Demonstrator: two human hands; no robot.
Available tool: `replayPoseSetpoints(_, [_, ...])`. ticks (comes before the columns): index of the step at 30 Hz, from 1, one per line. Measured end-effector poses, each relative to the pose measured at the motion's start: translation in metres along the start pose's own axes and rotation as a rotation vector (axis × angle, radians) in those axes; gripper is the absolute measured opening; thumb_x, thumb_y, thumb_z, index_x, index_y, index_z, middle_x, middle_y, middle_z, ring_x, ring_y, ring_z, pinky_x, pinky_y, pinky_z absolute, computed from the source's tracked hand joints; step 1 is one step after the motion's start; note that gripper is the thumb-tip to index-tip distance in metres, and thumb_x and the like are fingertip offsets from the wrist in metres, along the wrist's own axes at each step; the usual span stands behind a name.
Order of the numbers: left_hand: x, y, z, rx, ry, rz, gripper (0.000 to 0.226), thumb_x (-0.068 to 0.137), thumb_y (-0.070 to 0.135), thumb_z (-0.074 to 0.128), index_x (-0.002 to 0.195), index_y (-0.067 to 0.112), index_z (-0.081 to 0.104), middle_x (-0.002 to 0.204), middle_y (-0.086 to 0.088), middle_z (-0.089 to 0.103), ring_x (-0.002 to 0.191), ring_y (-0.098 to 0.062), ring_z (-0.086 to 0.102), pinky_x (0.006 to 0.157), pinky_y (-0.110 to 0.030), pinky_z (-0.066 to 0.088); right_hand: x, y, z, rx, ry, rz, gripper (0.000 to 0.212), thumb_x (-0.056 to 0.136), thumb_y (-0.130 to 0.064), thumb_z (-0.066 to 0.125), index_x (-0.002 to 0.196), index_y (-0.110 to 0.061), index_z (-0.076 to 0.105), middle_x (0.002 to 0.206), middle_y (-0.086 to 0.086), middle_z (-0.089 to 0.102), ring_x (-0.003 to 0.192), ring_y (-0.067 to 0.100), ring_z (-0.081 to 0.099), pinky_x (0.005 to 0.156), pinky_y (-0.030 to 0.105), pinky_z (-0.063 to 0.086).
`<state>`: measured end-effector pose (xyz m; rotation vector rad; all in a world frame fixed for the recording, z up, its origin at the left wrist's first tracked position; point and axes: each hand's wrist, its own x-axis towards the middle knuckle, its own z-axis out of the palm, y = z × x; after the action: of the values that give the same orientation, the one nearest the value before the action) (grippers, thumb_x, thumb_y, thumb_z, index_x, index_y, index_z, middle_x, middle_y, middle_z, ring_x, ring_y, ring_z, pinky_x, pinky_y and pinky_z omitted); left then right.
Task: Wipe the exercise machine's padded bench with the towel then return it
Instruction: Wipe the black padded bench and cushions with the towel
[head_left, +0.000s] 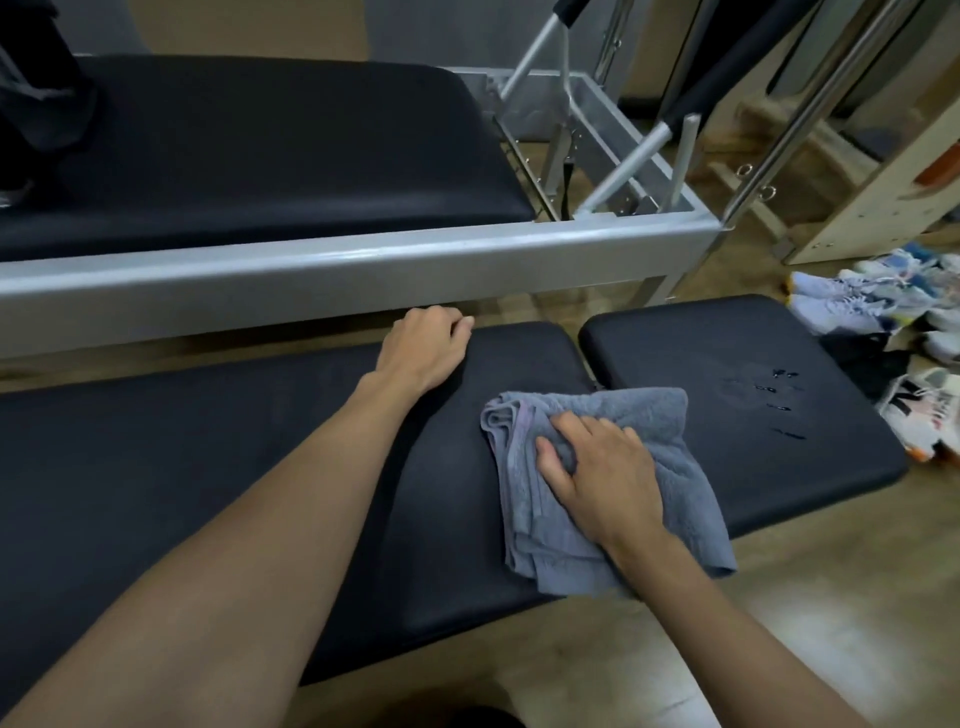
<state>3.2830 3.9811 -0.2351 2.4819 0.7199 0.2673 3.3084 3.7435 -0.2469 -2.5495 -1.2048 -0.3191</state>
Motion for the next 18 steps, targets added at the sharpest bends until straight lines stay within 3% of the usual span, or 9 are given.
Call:
replayPoseSetpoints(2, [0.010,0.004,0.007,-0.033,0.018,-0.005,0.047,0.100,0.038,0.037,0.072,0.009,0.061,0.076,-0.010,0.063,0.080,-0.036,0.061,0.070,-0.038,0.046,0.029,-0.001,0.011,-0.002,0.015,0.004,0.030,0.090,-0.039,0.043,0.088,-0.016,0.061,0.068,0.003,0.063,0.062,0.026,0.058,0.063,0.038,0.043])
replayPoseSetpoints(4, [0.022,0.003,0.013,-0.077,0.053,-0.049,0.055,0.099,0.045,0.032,0.078,0.010,0.069,0.085,-0.012,0.069,0.083,-0.035,0.063,0.076,-0.041,0.050,0.063,0.001,0.025,0.005,0.034,0.003,0.027,0.091,-0.038,0.044,0.085,-0.016,0.058,0.069,0.004,0.064,0.063,0.028,0.059,0.063,0.038,0.042])
replayPoseSetpoints(7, [0.028,-0.004,0.015,-0.119,0.105,-0.102,0.056,0.101,0.045,0.027,0.083,0.010,0.067,0.091,-0.012,0.068,0.086,-0.033,0.061,0.078,-0.041,0.048,0.123,0.006,0.051,0.042,0.026,-0.004,0.025,0.094,-0.037,0.043,0.086,-0.016,0.053,0.076,0.010,0.067,0.071,0.034,0.060,0.066,0.041,0.041])
replayPoseSetpoints(10, [0.014,-0.003,0.008,-0.167,0.088,-0.115,0.041,0.103,0.037,0.029,0.110,0.014,0.063,0.112,-0.012,0.067,0.103,-0.033,0.060,0.087,-0.040,0.046,0.170,0.009,0.063,0.043,-0.057,0.027,0.026,0.097,-0.038,0.040,0.086,-0.016,0.048,0.087,0.015,0.068,0.078,0.037,0.061,0.066,0.040,0.036])
replayPoseSetpoints(13, [-0.002,0.006,0.001,-0.135,0.007,-0.140,0.040,0.104,0.034,0.029,0.130,0.016,0.053,0.129,-0.012,0.061,0.117,-0.034,0.055,0.099,-0.042,0.041,0.168,0.008,0.056,0.062,-0.055,0.076,0.029,0.098,-0.037,0.042,0.086,-0.013,0.052,0.088,0.017,0.069,0.077,0.039,0.062,0.063,0.038,0.034])
replayPoseSetpoints(16, [-0.009,0.029,-0.003,-0.236,-0.015,-0.150,0.040,0.102,0.041,0.028,0.129,0.023,0.051,0.128,-0.008,0.062,0.117,-0.031,0.056,0.102,-0.043,0.039,0.141,0.004,0.032,0.161,-0.070,0.122,0.026,0.096,-0.034,0.048,0.085,-0.011,0.054,0.084,0.015,0.069,0.075,0.037,0.063,0.062,0.039,0.042])
replayPoseSetpoints(18, [-0.008,0.051,-0.001,-0.411,-0.029,-0.112,0.037,0.101,0.045,0.029,0.125,0.028,0.051,0.123,-0.001,0.062,0.115,-0.024,0.056,0.102,-0.045,0.040,0.122,0.012,0.006,0.193,-0.070,0.182,0.024,0.096,-0.034,0.049,0.086,-0.013,0.055,0.082,0.011,0.069,0.075,0.031,0.062,0.060,0.036,0.039])
